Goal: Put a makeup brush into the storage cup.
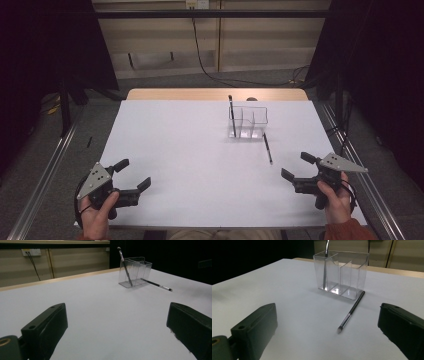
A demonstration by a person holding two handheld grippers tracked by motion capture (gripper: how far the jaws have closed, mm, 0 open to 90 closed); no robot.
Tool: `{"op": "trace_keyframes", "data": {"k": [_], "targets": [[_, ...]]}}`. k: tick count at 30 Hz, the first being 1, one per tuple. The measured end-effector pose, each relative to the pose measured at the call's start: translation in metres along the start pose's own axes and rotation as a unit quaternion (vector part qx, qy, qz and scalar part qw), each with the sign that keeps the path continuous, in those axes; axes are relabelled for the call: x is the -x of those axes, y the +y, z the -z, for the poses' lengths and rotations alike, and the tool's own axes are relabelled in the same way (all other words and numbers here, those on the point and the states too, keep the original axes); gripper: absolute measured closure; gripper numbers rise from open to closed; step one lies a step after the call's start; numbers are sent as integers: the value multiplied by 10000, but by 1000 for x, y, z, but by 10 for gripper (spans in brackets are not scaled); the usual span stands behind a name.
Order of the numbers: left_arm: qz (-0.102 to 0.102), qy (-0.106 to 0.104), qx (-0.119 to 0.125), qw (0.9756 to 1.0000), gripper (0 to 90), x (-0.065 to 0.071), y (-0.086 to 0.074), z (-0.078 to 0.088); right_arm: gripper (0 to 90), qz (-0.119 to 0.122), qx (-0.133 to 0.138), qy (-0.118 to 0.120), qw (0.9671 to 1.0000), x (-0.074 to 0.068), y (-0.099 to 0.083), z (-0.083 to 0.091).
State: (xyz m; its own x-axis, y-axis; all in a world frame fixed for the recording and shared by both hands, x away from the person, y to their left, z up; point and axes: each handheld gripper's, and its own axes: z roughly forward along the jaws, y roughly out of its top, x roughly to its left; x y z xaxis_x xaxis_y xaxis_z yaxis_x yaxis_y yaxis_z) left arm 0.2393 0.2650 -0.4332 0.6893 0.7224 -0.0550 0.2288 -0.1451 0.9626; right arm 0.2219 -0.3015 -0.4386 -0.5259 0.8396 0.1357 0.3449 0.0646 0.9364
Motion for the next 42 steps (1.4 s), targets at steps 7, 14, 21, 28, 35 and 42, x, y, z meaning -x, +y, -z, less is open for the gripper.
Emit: {"op": "trace_keyframes", "data": {"k": [7, 14, 21, 28, 35, 42], "targets": [[5, -32, -6, 10000, 33, -1, 0, -1, 22, -10, 6, -6, 10000, 2, 2, -4], [-48, -30, -22, 10000, 31, 0, 1, -2, 21, 50, -55, 40, 10000, 7, 12, -9], [-26, -8, -59, 10000, 33, -1, 1, -3, 23, 248, -260, -23, 9994, 13, 21, -24], [-49, -16, -40, 10000, 32, -2, 1, -2, 23, 346, -409, 46, 9986, 21, 35, -42], [-139, 28, -41, 9999, 31, -2, 3, -2, 44, 252, -616, -78, 9978, 28, 42, -65], [-141, 21, -45, 9999, 31, -1, 2, -2, 38, 99, -788, -75, 9968, 36, 48, -76]]}}
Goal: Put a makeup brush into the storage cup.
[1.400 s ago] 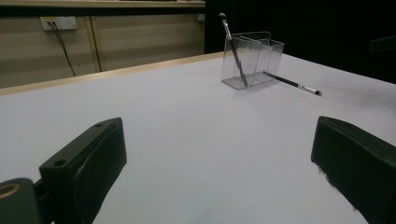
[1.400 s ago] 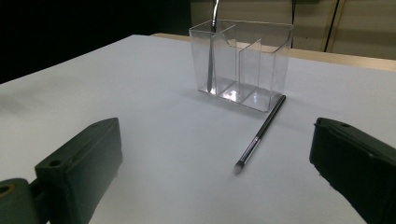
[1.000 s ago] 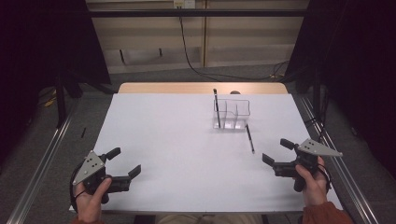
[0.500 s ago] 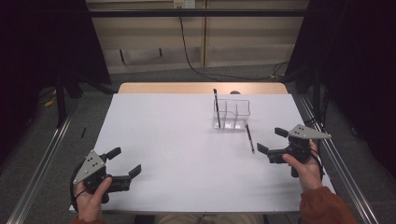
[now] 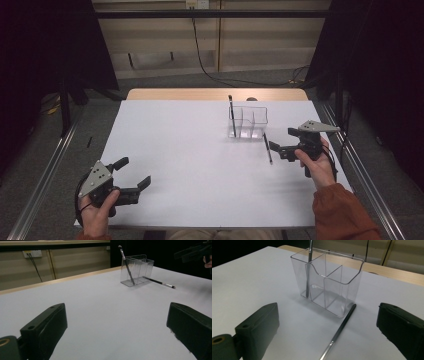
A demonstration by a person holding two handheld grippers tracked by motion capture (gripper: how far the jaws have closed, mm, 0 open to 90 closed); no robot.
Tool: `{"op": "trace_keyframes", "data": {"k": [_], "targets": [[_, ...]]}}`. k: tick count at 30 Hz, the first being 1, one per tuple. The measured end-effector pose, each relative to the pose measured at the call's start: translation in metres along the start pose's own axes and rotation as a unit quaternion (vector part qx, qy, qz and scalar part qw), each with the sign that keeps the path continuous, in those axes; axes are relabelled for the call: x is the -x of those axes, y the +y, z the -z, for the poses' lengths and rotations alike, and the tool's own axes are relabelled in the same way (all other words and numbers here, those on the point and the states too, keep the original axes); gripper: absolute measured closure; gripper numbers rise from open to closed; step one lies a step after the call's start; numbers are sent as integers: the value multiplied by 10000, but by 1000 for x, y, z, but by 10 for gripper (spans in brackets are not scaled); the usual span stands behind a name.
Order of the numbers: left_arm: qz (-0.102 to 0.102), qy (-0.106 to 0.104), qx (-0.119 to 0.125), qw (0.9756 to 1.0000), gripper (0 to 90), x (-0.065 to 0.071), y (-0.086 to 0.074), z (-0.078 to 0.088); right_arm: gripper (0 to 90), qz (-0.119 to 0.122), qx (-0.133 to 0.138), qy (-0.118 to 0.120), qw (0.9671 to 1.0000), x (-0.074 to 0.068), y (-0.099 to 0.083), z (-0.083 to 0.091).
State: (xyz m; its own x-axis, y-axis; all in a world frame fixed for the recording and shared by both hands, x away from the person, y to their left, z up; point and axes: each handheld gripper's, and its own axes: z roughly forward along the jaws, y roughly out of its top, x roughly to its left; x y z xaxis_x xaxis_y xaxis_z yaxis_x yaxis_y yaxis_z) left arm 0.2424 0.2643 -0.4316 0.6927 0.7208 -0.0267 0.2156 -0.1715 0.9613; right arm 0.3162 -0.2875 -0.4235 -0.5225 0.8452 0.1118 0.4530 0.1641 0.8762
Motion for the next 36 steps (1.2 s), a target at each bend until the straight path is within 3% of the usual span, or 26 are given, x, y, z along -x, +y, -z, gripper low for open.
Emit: {"op": "trace_keyframes", "data": {"k": [7, 13, 17, 23, 26, 29, 31, 33, 36], "targets": [[24, -3, -16, 10000, 29, 0, 0, -1, 47, 45, -512, 69, 9987, 6, 11, -6], [11, 6, -33, 10000, 26, -1, 0, -1, 71, 52, -1299, -8, 9915, 10, 20, -17], [16, -1, -39, 10000, 26, -1, -1, -1, 77, 30, -1699, -53, 9854, 13, 24, -23], [3, -27, -51, 10000, 26, 0, 0, -2, 81, 202, -2156, 30, 9763, 13, 32, -30], [-2, -27, -47, 10000, 26, 0, 0, -2, 81, 153, -2459, 19, 9692, 14, 36, -34], [-5, -22, -51, 10000, 27, 0, -1, -2, 121, 258, -2736, -182, 9613, 14, 38, -40], [-1, -25, -50, 10000, 27, 0, -1, -2, 200, 324, -2829, -160, 9585, 14, 39, -42], [-9, -23, -53, 10000, 26, 0, -1, -2, 215, 275, -2918, -178, 9559, 14, 41, -45], [-10, -22, -57, 10000, 26, 0, -1, -3, 276, 283, -3124, -211, 9493, 14, 43, -50]]}}
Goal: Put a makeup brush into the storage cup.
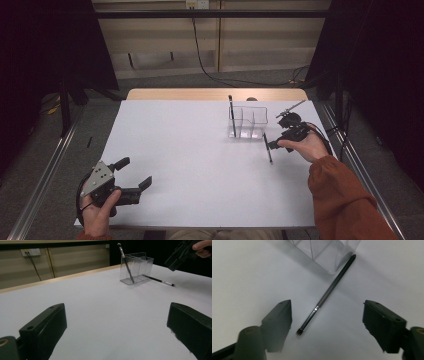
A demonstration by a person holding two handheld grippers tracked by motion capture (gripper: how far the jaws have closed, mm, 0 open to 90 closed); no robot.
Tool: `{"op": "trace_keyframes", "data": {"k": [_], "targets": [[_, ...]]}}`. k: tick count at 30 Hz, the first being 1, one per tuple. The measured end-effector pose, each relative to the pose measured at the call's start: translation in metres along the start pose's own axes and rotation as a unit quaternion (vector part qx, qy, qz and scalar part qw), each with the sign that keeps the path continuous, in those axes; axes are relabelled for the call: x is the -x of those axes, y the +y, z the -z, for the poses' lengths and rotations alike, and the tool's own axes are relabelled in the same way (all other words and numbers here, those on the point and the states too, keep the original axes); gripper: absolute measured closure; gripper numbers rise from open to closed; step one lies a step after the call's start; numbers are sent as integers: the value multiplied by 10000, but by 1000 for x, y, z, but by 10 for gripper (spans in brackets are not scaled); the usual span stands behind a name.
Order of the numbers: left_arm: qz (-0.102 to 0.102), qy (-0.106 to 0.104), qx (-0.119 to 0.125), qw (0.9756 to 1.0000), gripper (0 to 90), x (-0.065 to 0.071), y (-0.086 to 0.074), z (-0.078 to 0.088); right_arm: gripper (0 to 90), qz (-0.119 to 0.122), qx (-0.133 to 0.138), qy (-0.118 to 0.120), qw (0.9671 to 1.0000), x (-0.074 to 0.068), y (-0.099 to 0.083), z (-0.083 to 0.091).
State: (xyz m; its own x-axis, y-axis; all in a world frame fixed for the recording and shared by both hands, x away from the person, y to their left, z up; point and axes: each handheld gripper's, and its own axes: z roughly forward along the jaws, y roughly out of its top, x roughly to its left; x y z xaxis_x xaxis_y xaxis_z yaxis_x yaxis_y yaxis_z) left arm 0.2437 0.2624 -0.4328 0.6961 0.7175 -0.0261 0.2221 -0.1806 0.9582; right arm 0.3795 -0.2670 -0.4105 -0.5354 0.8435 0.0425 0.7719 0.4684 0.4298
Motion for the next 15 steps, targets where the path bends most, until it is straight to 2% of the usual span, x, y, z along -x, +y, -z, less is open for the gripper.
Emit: {"op": "trace_keyframes", "data": {"k": [5, 6, 10, 15], "targets": [[-9, -27, 8, 10000, 26, 0, 0, 0, 351, -106, -387, 1, 9992, 1, 8, -7], [-2, -24, 5, 10000, 24, 0, 0, 0, 371, -180, -520, -76, 9985, 1, 10, -9], [-8, -24, -3, 10000, 25, 0, 0, 0, 399, -312, -927, -21, 9952, 1, 14, -15], [-23, -33, -4, 10000, 24, 0, 0, 0, 450, -338, -1115, 39, 9932, 0, 16, -23]]}}
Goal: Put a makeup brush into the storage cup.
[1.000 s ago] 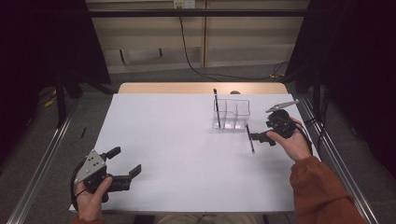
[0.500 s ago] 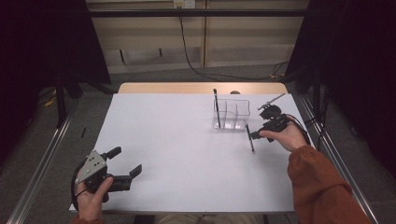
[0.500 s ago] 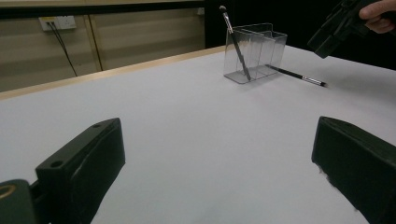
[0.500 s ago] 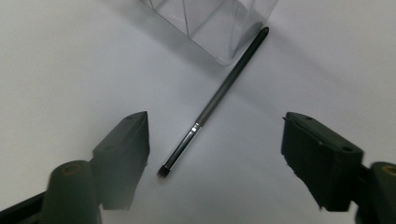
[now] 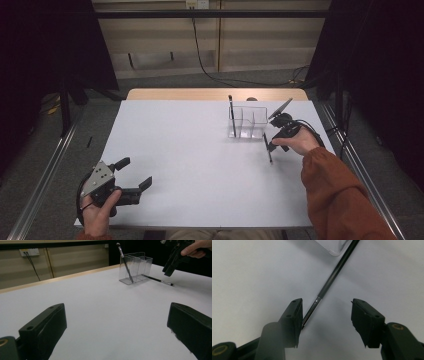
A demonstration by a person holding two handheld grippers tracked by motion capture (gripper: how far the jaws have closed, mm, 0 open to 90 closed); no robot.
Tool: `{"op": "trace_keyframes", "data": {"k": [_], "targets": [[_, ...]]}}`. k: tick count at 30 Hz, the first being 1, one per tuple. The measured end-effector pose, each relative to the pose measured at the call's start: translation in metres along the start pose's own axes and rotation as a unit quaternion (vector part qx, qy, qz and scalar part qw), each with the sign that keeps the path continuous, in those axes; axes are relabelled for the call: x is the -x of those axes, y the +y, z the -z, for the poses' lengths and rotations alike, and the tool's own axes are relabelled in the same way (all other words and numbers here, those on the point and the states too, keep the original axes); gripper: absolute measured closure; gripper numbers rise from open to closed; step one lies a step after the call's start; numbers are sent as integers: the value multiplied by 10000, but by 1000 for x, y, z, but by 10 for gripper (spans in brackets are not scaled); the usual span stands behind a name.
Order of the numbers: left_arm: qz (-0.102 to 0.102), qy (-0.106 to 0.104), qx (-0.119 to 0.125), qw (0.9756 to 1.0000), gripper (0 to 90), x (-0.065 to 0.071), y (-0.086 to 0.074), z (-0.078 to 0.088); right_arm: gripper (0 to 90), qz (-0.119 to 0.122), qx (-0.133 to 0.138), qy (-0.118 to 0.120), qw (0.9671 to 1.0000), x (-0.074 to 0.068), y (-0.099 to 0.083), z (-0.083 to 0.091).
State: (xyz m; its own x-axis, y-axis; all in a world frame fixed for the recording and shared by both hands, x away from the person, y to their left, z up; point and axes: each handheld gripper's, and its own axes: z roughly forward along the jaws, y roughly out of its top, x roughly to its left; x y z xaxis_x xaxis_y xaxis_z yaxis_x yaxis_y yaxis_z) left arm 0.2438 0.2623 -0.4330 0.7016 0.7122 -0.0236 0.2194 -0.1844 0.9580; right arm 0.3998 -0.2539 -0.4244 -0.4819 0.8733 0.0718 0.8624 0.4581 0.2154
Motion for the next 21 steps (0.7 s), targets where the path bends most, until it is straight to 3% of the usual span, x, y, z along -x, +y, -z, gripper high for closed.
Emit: {"op": "trace_keyframes", "data": {"k": [13, 16, 21], "targets": [[-35, 7, -7, 10000, 24, 0, 0, 0, 561, -194, -227, 146, 9994, 5, 5, -15], [-55, 13, 5, 10000, 25, 1, 0, 0, 564, -117, -238, 154, 9995, 3, 6, -17], [-122, 13, 1, 9999, 24, 2, 1, 0, 567, -185, -287, 129, 9993, 4, 8, -21]]}}
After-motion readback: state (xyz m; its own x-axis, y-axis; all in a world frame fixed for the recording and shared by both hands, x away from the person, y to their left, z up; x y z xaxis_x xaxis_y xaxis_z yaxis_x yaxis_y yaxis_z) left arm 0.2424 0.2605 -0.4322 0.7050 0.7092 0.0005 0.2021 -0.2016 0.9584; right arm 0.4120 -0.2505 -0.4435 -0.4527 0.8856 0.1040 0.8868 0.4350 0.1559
